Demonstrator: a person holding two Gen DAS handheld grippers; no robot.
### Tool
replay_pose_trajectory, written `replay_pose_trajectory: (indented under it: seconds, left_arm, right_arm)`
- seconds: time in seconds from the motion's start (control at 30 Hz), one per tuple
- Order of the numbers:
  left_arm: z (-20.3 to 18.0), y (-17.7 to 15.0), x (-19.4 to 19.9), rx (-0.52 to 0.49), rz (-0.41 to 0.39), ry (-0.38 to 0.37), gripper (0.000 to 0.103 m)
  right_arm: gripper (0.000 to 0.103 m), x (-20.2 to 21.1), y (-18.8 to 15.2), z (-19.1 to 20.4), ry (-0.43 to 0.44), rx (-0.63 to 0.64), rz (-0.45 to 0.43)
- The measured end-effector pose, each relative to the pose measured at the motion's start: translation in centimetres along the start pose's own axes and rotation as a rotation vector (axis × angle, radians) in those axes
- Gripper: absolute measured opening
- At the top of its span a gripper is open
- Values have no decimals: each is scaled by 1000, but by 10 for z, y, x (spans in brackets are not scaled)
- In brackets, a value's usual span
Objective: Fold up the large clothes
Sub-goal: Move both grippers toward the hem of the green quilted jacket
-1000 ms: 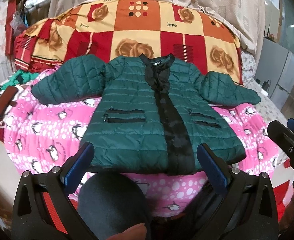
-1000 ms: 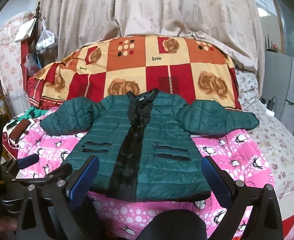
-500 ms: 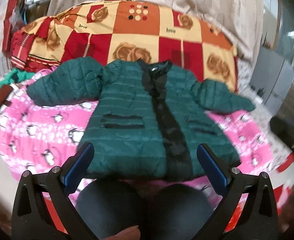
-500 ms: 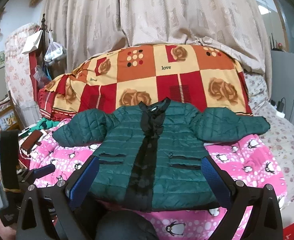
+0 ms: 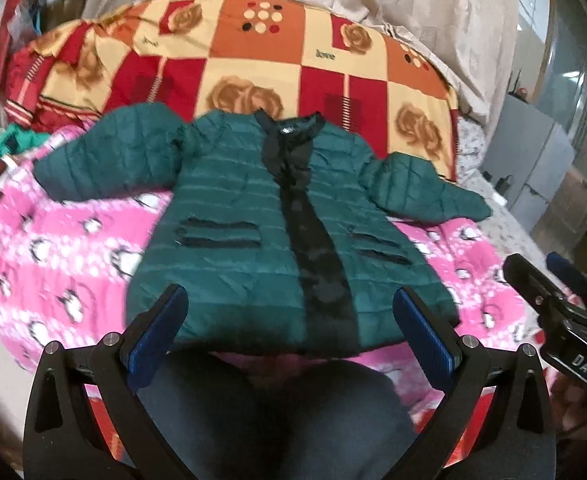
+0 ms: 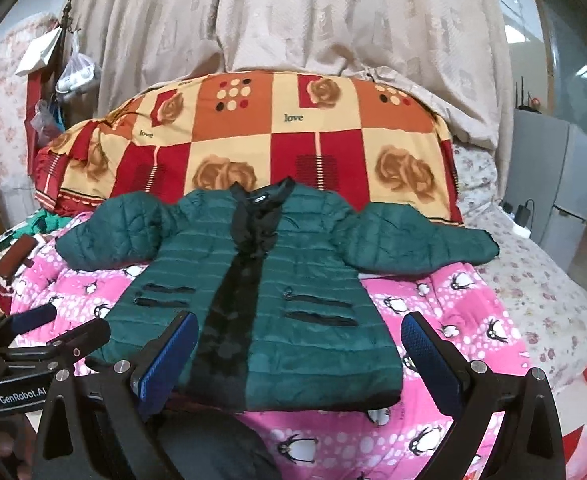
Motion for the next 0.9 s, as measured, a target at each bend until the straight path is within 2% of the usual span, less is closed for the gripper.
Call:
replay_pose_trajectory:
  seconds: [0.27,0.43,0.6,0.77,0.9]
  left_arm:
    - [-15,0,-5,-14,-10,34,103]
    - [-16,-4,-11,-33,15,65,103]
    - [-17,-7,-14,-57,7,106,103]
    - [-18,-10,-21,-104,17,99,103]
    - [-11,-7,-30,-99,26,82,103]
  right_arm:
    - [101,-9,-8,-18,12,-47,31]
    - [101,-10,-10,-19,24,-57,33]
    - [101,-14,-14,-18,26,-50,39]
    - [101,-24,-17,-17,21,-52,61]
    - [101,-35,-21,-11,16,-36,84]
Point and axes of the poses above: each gripper's, at about its wrist camera, not at the fingertips, and x roughly against the way its jaws point, z to its left, y to its top, the point moved 8 cm from there along -x, roughly the way its jaws point, and after that the axes turned 12 degrees about -y, right-handed, at the moved point
